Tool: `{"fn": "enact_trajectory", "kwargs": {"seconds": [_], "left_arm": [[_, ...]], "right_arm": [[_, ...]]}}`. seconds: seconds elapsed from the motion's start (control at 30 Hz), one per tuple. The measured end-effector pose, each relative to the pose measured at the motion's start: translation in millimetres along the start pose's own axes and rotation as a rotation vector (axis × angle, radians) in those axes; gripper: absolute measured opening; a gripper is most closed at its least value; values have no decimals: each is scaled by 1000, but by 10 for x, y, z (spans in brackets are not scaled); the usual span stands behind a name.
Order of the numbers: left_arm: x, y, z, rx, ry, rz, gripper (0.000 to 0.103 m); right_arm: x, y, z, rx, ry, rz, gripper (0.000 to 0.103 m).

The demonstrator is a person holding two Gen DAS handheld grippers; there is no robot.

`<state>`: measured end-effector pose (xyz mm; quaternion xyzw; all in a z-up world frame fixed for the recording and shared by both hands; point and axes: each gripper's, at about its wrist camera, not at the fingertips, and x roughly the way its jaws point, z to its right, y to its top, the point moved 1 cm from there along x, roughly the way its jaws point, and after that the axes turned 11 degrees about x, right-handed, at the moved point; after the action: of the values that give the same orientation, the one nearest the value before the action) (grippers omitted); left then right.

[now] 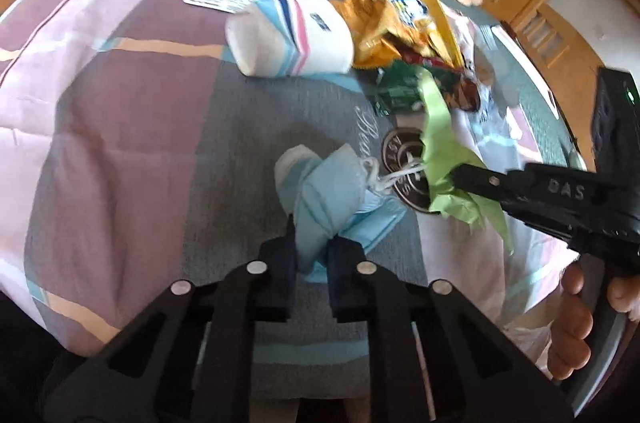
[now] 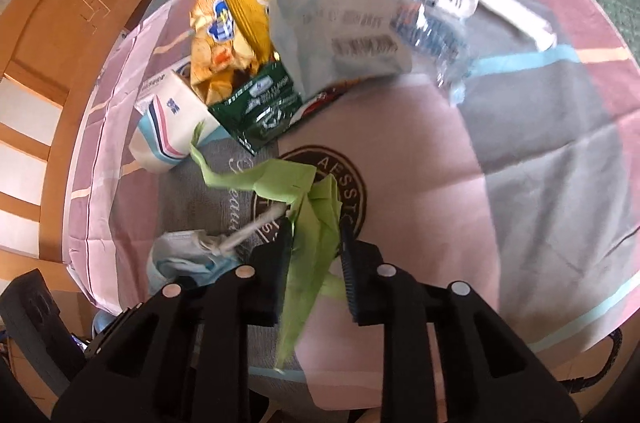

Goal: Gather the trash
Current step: 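Grasp the blue mask with the left gripper while the right grasps the green bag, then drop the green bag into the wastebasket with the right gripper, then the blue mask with the left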

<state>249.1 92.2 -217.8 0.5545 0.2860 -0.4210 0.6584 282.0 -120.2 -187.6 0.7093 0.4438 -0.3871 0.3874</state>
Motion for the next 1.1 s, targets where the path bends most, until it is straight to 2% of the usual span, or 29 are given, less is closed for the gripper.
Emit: {"fn": "enact_trajectory", "kwargs": {"seconds": [0.17, 0.27, 0.37, 0.83, 0.97, 1.1], "left_arm": [[-72, 31, 28, 10, 26, 36, 11], [-159, 29, 87, 38, 30, 73, 11], [-202, 11, 133, 56, 11, 88, 11], [-317, -35, 80, 45, -8, 137, 11], [-352, -32, 67, 34, -29, 155, 11], [-384, -36, 84, 41, -36, 170, 11]], "right_arm": [[-200, 10, 77, -6, -27, 74, 13], [-318, -26, 136, -8, 1, 104, 4], [-405, -83, 198, -2, 57, 111, 3], [-537, -335, 151, -29, 120, 117, 3], [-890, -467, 75, -74, 165, 179, 1], [-1439, -748, 121, -141, 248, 287, 1]]}}
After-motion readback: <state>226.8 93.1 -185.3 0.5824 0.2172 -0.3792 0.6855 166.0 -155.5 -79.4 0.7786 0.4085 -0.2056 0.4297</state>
